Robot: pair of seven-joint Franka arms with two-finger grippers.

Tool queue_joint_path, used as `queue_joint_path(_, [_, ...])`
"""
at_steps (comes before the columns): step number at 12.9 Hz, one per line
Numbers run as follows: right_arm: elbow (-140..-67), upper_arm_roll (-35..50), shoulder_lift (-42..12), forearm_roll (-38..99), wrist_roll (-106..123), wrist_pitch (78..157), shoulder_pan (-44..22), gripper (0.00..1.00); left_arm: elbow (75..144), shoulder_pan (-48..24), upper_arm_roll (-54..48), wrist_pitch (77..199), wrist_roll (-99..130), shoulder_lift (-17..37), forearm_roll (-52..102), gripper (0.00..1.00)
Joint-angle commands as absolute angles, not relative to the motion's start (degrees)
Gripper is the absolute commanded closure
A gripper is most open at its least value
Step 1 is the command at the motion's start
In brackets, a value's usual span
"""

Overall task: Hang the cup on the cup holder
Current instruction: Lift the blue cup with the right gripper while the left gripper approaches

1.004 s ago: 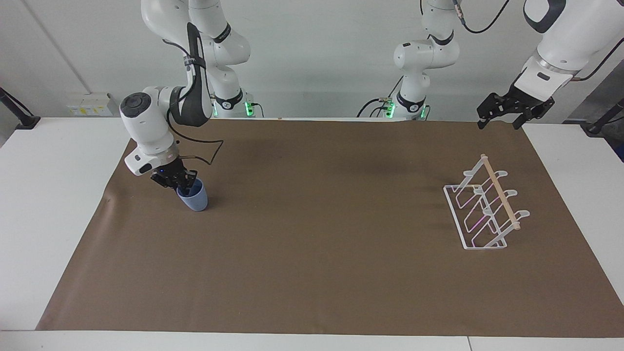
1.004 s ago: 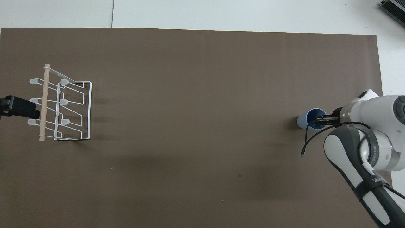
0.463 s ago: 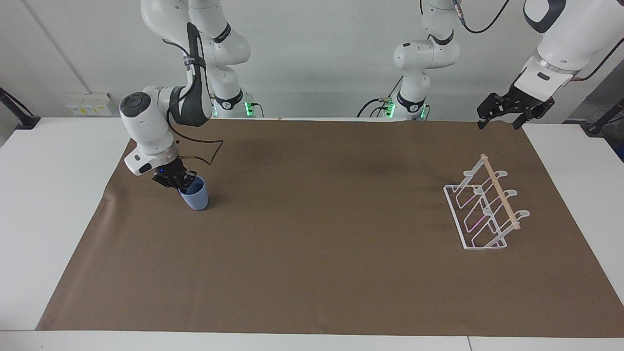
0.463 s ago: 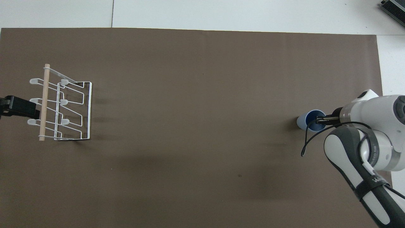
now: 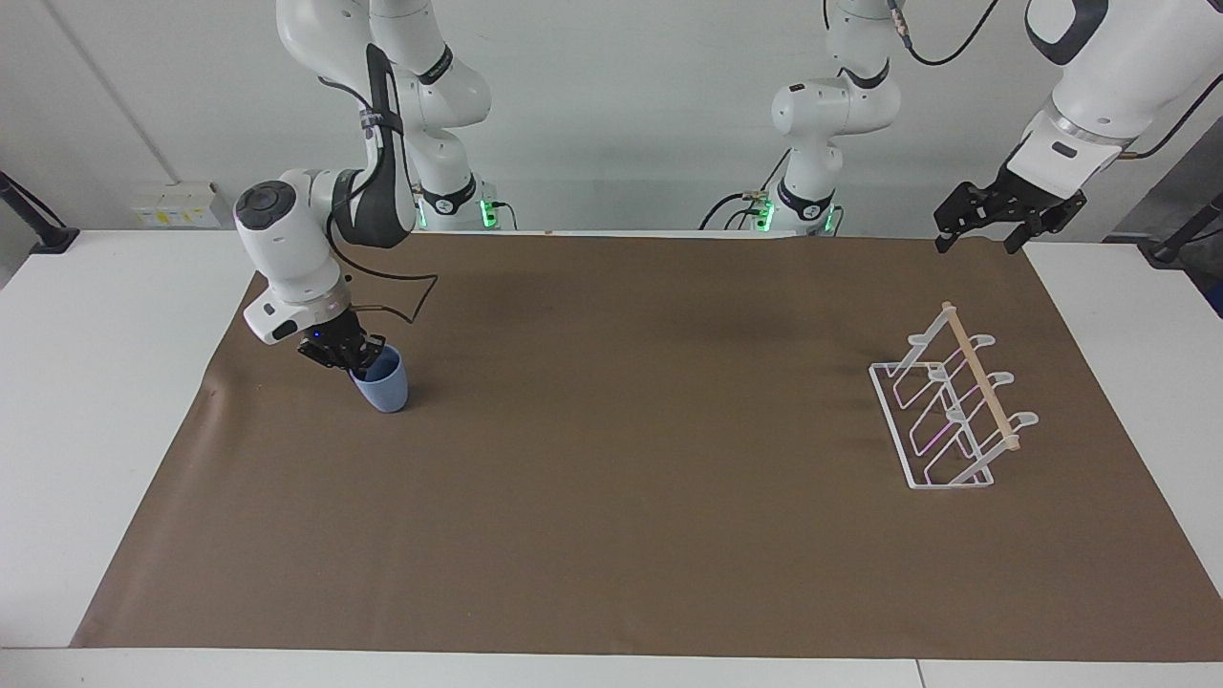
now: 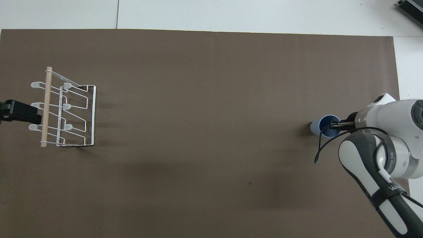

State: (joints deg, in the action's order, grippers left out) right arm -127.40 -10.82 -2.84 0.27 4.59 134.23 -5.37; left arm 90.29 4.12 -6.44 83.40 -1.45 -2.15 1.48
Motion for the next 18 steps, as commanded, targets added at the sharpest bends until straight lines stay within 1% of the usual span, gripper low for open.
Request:
queue_joint_path(1, [-124.11, -10.9, -3.86, 1.14, 5.45, 131.94, -4.83, 1.0, 92.28, 3.69, -6.42, 83.58, -0.97, -3.69, 1.14, 0.0])
queue_joint_path(3, [-121.04, -11.16, -3.69, 1.14, 5.45, 127.29, -4.83, 1.0, 92.02, 3.78, -6.42, 83.67, -0.88, -3.6, 1.41, 0.0])
queue_joint_path(4, [-117.98, -11.16, -3.43, 1.14, 5.45, 123.18, -4.92, 1.0, 92.11, 3.78, -6.5, 83.76, 0.25, -3.6, 1.67, 0.0])
queue_joint_path(6, [-111.04, -10.9, -3.34, 1.32, 5.45, 114.74, -4.92, 1.0, 92.02, 3.95, -6.42, 84.64, 9.61, -3.52, 6.65, 0.0])
queue_joint_path(9, [-102.42, -8.71, -2.11, 1.32, 5.27, 106.73, -5.1, 1.0, 91.76, 4.04, -6.42, 84.81, 19.12, -3.43, 15.35, 0.0])
queue_joint_path(11, [-96.79, -8.09, -2.02, 1.32, 5.19, 101.45, -5.1, 1.0, 91.84, 3.78, -6.59, 86.03, 32.1, -3.43, 20.8, 0.0])
queue_joint_path(14, [-94.22, -7.82, -1.14, 1.41, 1.07, 98.1, -5.1, 1.0, 92.37, 3.78, -6.59, 88.15, 47.24, -3.6, 30.55, 0.0])
queue_joint_path(15, [-93.52, -7.3, -1.14, 3.32, -0.69, 97.65, -5.1, 1.0, 92.46, 3.69, -6.59, 88.07, 50.77, -3.6, 32.59, 0.0])
queue_joint_path(16, [-92.99, -7.03, -1.06, 6.12, -2.88, 97.12, -5.1, 1.0, 92.81, 3.08, -7.11, 87.63, 51.15, -3.69, 32.52, 0.0])
queue_joint_path(18, [-92.99, -6.6, -1.14, 9.64, -4.92, 97.47, -5.1, 1.0, 92.81, -1.3, -8.79, 90.07, 53.68, -3.87, 28.42, 0.0])
